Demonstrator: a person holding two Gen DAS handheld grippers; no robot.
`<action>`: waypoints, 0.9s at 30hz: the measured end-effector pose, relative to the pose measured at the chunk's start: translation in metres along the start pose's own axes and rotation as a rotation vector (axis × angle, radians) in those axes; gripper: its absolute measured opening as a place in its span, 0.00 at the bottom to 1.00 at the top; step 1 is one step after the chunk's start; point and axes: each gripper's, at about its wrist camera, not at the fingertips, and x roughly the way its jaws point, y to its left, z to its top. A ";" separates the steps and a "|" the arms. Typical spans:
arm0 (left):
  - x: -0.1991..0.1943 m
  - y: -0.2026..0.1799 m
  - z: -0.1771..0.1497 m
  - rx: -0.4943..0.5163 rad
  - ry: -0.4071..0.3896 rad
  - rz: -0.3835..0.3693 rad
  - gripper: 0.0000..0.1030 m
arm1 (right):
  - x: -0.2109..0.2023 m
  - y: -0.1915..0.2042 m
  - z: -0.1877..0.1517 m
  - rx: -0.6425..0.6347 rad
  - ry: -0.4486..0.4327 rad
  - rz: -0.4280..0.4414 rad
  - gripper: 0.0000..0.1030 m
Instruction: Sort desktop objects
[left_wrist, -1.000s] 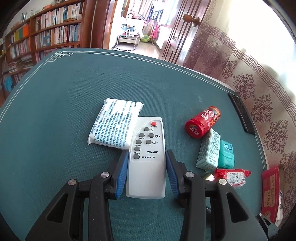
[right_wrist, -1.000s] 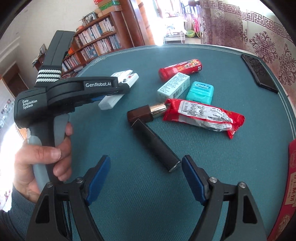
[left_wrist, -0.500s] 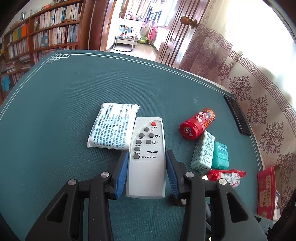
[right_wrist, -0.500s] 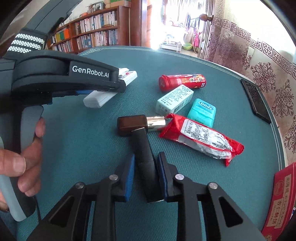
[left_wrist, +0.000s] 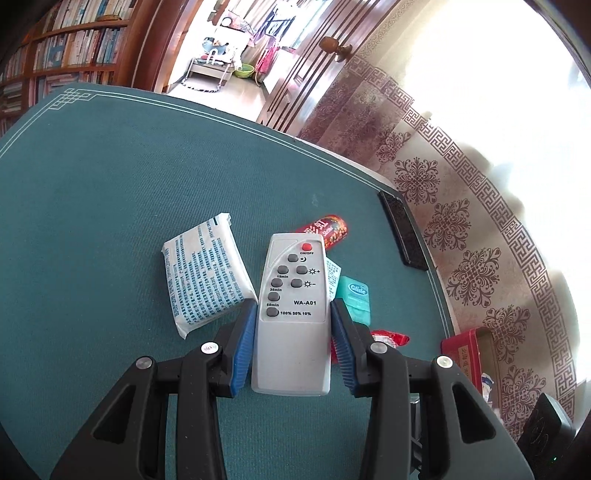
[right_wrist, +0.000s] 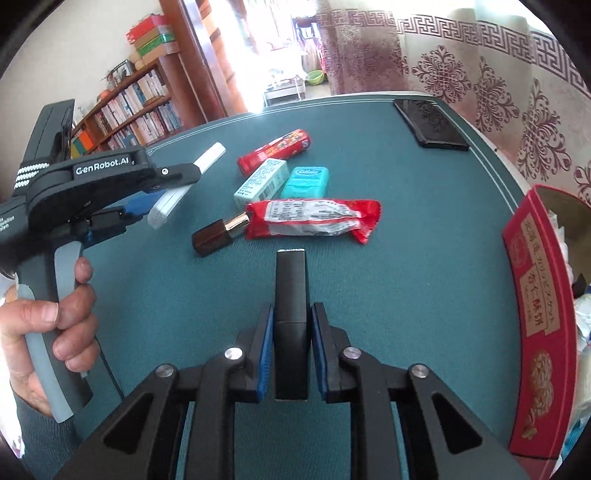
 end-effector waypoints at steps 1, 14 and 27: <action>0.001 -0.006 -0.001 0.011 0.006 -0.012 0.41 | -0.007 -0.007 0.000 0.025 -0.014 -0.007 0.21; 0.008 -0.093 -0.046 0.240 0.078 -0.119 0.41 | -0.092 -0.082 -0.021 0.216 -0.179 -0.182 0.21; -0.016 -0.135 -0.071 0.419 -0.003 -0.089 0.39 | -0.135 -0.140 -0.043 0.335 -0.246 -0.355 0.21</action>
